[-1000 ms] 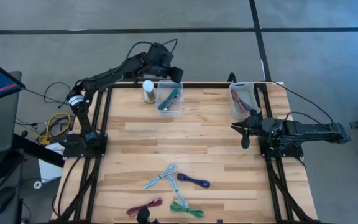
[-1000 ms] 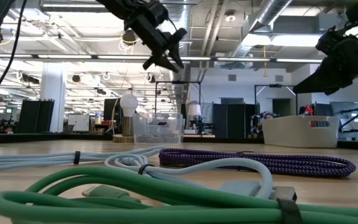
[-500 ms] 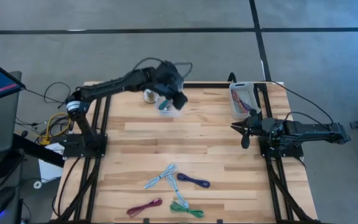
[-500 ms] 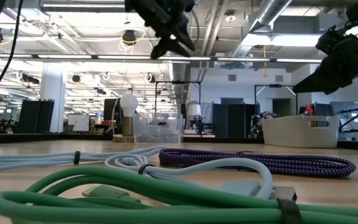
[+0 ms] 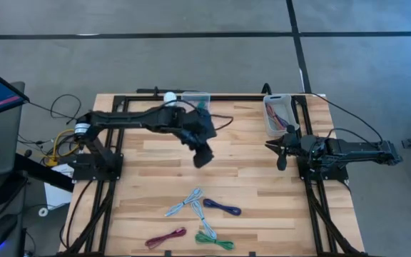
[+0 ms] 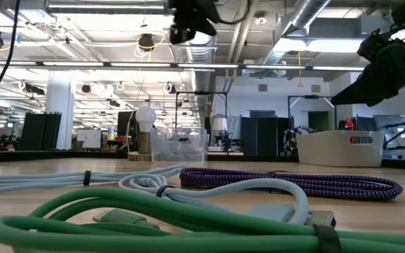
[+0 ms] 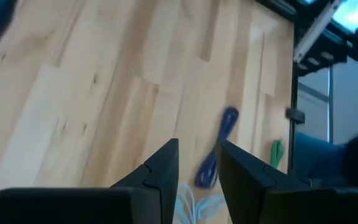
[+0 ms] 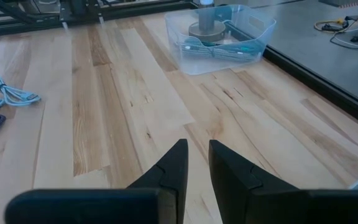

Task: Pick & Place USB Port
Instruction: Put the top light blue charger cable into the transparent bin

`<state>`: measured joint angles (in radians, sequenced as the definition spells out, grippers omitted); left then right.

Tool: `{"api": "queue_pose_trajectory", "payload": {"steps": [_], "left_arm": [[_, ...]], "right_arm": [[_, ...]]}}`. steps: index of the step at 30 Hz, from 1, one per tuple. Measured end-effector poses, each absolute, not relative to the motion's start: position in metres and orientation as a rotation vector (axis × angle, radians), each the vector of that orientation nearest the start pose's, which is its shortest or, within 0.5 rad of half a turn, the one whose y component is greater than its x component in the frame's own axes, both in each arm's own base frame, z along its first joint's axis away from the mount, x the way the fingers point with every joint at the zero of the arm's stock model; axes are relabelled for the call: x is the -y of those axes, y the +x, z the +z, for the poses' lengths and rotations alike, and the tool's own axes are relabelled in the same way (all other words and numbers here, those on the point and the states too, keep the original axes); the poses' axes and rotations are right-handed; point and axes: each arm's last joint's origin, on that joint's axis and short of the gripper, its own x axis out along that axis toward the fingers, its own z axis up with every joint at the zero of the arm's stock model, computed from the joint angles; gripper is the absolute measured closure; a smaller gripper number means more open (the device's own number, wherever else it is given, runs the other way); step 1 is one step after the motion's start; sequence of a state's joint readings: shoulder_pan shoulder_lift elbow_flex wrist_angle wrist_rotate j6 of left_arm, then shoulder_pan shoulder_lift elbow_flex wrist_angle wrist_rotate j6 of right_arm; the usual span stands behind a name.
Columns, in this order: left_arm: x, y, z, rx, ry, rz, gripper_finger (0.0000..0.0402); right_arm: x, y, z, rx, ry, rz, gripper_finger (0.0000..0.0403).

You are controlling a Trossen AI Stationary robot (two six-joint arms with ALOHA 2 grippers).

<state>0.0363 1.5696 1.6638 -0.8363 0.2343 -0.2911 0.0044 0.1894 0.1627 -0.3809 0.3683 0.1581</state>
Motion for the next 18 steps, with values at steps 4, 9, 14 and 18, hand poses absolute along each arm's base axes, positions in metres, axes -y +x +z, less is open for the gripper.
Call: {"api": "queue_pose_trajectory", "payload": {"steps": [4,9,14,18], "left_arm": [[0.001,0.311,0.395,-0.755,-0.343,-0.052,0.0296],[0.002,0.272,0.408,-0.714,-0.337,-0.034,0.0296],[0.001,0.233,0.406,-0.669,-0.387,0.09,0.0296],[0.008,0.218,0.391,-0.661,-0.477,0.143,0.0296]], "right_arm": [[0.01,0.094,0.169,-0.373,0.079,-0.389,0.0345],[0.01,0.094,0.169,-0.373,0.079,-0.389,0.0345],[0.01,0.094,0.169,-0.372,0.079,-0.389,0.0345],[0.01,0.094,0.169,-0.372,0.079,-0.389,0.0345]]}}
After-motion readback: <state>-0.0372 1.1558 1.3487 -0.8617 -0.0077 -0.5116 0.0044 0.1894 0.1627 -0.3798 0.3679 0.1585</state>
